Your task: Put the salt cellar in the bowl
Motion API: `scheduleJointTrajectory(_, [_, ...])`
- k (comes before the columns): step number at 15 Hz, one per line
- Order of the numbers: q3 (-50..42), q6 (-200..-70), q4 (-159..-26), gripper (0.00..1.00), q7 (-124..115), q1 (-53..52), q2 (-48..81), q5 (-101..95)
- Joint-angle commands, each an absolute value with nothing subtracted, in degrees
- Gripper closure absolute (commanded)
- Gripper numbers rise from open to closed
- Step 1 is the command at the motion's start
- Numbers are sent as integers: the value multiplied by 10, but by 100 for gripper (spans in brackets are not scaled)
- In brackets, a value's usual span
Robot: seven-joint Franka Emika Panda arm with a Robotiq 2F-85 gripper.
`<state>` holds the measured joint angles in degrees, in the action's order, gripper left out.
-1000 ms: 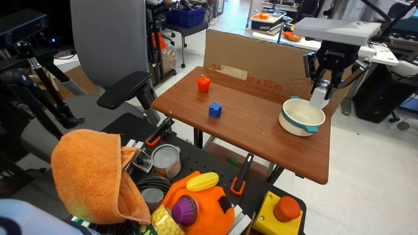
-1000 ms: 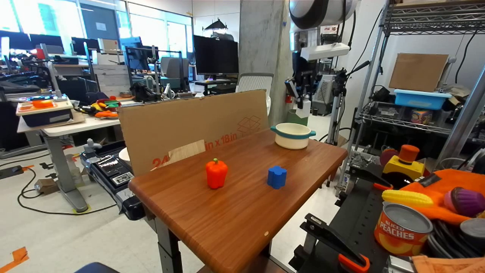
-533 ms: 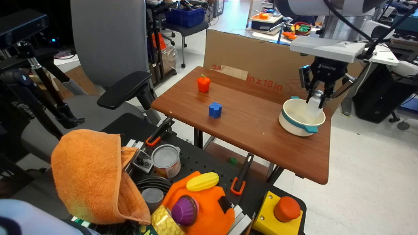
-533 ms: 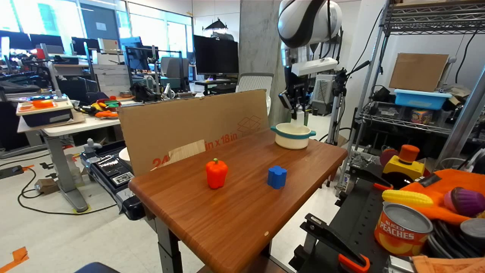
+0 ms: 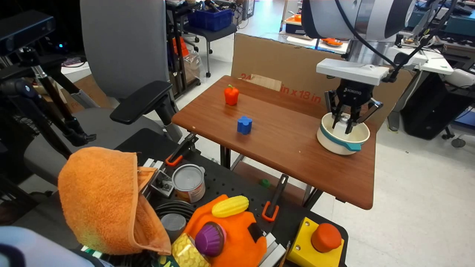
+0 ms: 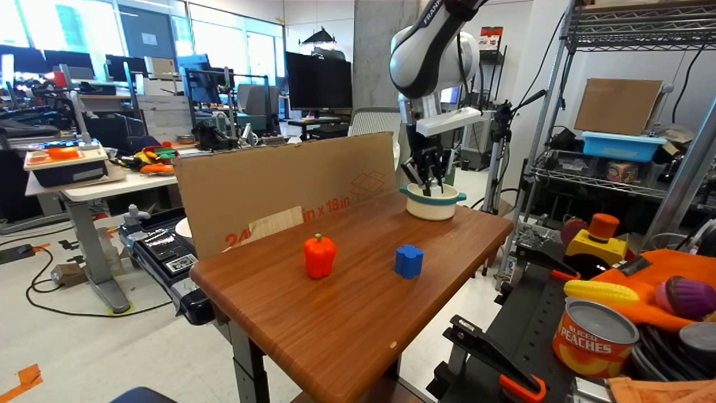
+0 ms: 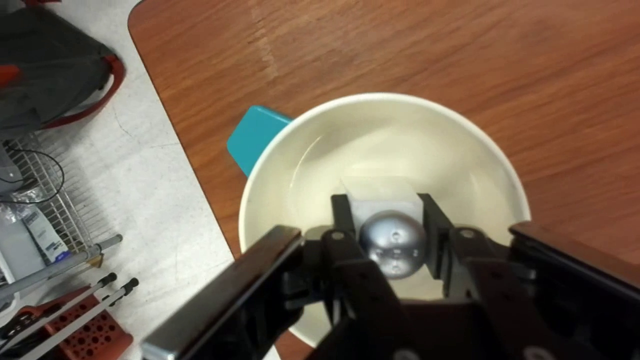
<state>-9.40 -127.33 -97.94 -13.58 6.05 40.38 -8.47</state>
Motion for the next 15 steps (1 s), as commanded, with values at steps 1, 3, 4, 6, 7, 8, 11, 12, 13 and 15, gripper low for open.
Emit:
scheduleJointTrajectory(1, [-91, -1236, -939, 90, -109, 60, 427, -75])
scheduleJointTrajectory(3, [-89, -1221, -935, 65, -89, 62, 426, -79])
scheduleJointTrajectory(4, [-89, -1215, -936, 40, -75, 62, 421, -83])
scheduleJointTrajectory(6, [-84, -1207, -943, 35, -39, 66, 409, -86])
scheduleJointTrajectory(7, [-78, -1205, -947, 27, -16, 70, 401, -82])
scheduleJointTrajectory(8, [-75, -1200, -955, 20, 7, 72, 388, -82])
scheduleJointTrajectory(11, [-77, -1189, -977, 1, 37, 66, 343, -91])
scheduleJointTrajectory(12, [-77, -1186, -991, 0, 41, 63, 316, -92])
scheduleJointTrajectory(13, [-74, -1193, -1010, 0, 38, 61, 284, -87])
scheduleJointTrajectory(15, [-56, -1212, -1047, 0, 24, 69, 223, -36])
